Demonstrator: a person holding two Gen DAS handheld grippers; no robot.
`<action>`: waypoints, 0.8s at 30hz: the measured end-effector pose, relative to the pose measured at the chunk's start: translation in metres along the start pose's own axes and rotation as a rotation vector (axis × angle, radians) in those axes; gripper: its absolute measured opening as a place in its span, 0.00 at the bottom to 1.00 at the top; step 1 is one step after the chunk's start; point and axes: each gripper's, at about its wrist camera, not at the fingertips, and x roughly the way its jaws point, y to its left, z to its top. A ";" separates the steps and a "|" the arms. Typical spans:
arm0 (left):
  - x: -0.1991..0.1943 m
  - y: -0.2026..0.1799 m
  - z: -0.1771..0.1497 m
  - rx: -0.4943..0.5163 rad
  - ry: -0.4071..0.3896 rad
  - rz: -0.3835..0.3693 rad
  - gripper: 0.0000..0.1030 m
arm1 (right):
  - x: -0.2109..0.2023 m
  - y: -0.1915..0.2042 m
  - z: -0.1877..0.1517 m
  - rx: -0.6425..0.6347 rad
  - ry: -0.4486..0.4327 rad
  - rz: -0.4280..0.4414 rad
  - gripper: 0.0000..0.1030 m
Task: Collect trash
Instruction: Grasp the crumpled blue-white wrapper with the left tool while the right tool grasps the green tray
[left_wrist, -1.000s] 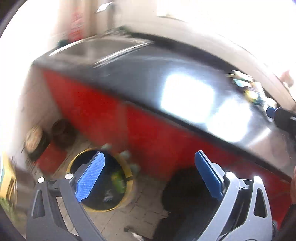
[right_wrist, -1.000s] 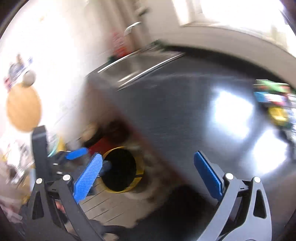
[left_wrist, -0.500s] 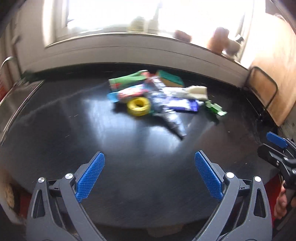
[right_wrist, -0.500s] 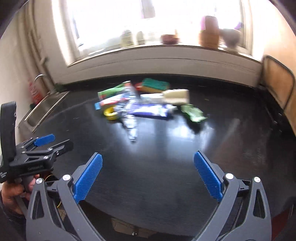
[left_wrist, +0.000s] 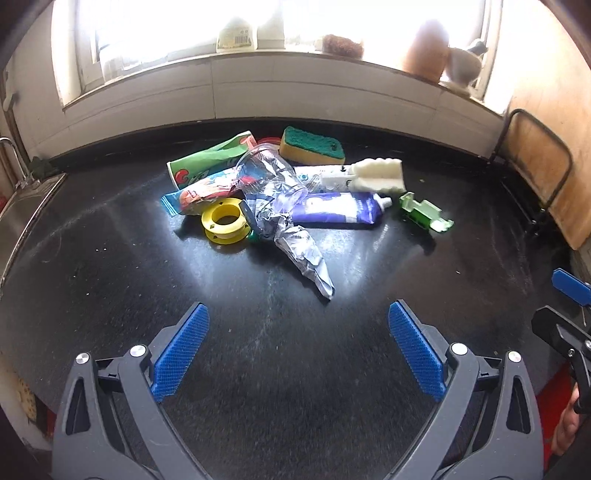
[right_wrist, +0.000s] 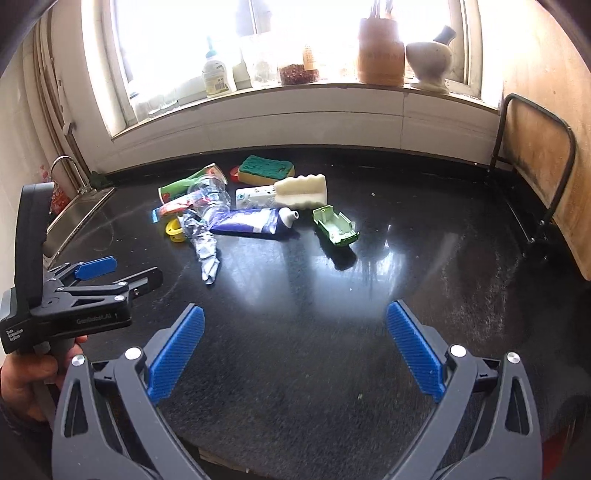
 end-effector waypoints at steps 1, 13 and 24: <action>0.008 0.000 0.002 -0.005 0.009 0.010 0.92 | 0.008 -0.003 0.002 -0.004 0.011 -0.001 0.93; 0.113 -0.001 0.028 -0.068 0.128 0.111 0.92 | 0.160 -0.047 0.042 -0.034 0.218 -0.059 0.93; 0.126 -0.002 0.044 -0.064 0.068 0.151 0.81 | 0.195 -0.045 0.066 -0.103 0.187 -0.049 0.76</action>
